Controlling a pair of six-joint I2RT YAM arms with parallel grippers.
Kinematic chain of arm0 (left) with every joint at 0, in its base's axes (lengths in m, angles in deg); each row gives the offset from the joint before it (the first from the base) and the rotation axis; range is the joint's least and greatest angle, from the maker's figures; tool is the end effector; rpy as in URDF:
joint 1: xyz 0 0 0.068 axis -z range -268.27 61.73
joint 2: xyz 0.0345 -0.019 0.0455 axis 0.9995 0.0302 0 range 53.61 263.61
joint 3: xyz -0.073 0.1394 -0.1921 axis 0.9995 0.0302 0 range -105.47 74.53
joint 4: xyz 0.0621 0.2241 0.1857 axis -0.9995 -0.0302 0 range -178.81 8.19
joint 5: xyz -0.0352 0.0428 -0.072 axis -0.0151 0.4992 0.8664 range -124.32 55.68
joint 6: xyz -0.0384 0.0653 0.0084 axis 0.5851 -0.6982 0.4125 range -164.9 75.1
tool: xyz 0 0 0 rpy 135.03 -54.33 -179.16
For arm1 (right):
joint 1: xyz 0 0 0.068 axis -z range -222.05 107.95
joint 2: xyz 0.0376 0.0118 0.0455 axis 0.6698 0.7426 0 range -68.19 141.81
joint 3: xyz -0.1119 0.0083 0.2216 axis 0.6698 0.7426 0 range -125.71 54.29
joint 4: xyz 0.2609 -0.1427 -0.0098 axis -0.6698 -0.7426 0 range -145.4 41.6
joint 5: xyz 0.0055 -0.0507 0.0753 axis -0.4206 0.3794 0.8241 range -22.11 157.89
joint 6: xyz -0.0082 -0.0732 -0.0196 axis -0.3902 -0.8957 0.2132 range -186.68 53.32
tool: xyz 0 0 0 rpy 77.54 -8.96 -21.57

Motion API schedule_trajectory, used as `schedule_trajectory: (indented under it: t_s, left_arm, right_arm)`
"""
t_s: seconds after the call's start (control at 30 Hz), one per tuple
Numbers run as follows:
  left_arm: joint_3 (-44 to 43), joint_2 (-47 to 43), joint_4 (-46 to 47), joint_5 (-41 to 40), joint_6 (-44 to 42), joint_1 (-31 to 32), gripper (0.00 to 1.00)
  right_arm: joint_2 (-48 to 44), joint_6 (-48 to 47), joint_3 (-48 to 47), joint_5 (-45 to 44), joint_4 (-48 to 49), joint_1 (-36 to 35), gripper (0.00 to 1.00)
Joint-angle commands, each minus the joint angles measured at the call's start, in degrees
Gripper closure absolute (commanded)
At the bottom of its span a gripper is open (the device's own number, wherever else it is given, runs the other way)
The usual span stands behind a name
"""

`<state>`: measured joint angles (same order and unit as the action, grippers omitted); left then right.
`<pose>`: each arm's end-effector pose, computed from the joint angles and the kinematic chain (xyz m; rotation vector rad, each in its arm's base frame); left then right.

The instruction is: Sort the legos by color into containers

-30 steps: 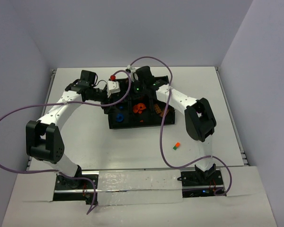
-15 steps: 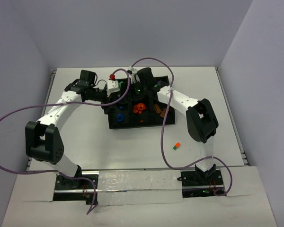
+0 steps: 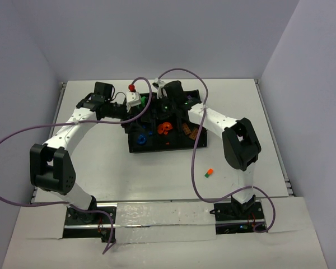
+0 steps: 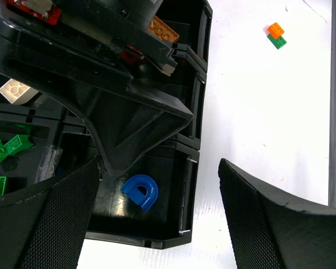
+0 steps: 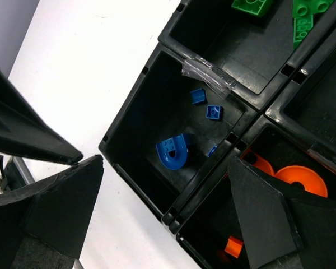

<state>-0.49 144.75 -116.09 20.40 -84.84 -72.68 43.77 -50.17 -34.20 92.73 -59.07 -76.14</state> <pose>0.3562 -0.1540 0.2454 1.3424 1.6986 -0.9148 0.4012 0.3042 0.2027 -0.6045 2.1875 0.9595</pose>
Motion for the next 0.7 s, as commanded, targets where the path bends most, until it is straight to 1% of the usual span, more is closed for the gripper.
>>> schedule_trajectory:
  t_s: [0.0, 0.13, 0.23, 0.3, 0.33, 0.4, 0.43, 0.47, 0.53, 0.57, 0.67]
  left_arm:
    - [-1.8, -1.6, 3.2, 1.3, 1.7, -0.1, 0.09]
    - [-1.2, -3.5, 6.2, -0.7, 4.4, -0.7, 0.11]
    - [1.5, -6.7, 10.9, -3.2, 7.5, -1.7, 0.13]
    - [4.4, -9.7, 15.4, -5.9, 11.8, -2.2, 0.15]
    - [5.3, -10.6, 16.6, -7.2, 12.6, -2.2, 0.16]
    - [7.4, -12.8, 18.0, -10.3, 14.2, -2.3, 0.17]
    - [8.0, -13.5, 18.1, -11.2, 14.8, -2.3, 0.17]
    - [8.5, -14.4, 17.6, -11.9, 15.2, -2.3, 0.19]
    - [9.2, -15.7, 17.2, -13.7, 16.8, -2.3, 0.20]
    - [9.6, -16.2, 17.3, -13.8, 17.5, -2.4, 0.20]
    - [11.7, -18.5, 18.4, -15.7, 20.0, -2.3, 0.21]
  right_arm:
    - [-5.5, -1.5, 0.0, -0.4, 2.2, 0.4, 0.01]
    - [-10.6, -4.9, 3.2, -1.2, 0.2, 2.2, 0.02]
    - [-18.0, -9.4, 8.5, -1.4, -3.5, 6.5, 0.05]
    - [-26.3, -15.9, 14.3, 0.1, -9.3, 12.3, 0.08]
    - [-28.6, -18.8, 15.9, 0.2, -11.5, 13.8, 0.10]
    - [-33.1, -25.8, 18.7, 1.4, -17.4, 16.0, 0.17]
    - [-36.7, -31.8, 20.4, 1.2, -22.9, 16.9, 0.22]
    - [-38.9, -35.2, 23.7, 0.9, -26.4, 18.2, 0.24]
    - [-44.6, -43.6, 28.7, -0.1, -35.9, 19.2, 0.35]
    - [-45.2, -44.5, 29.3, -0.9, -37.0, 19.3, 0.36]
    - [-49.8, -46.2, 33.8, -3.4, -43.0, 19.6, 0.46]
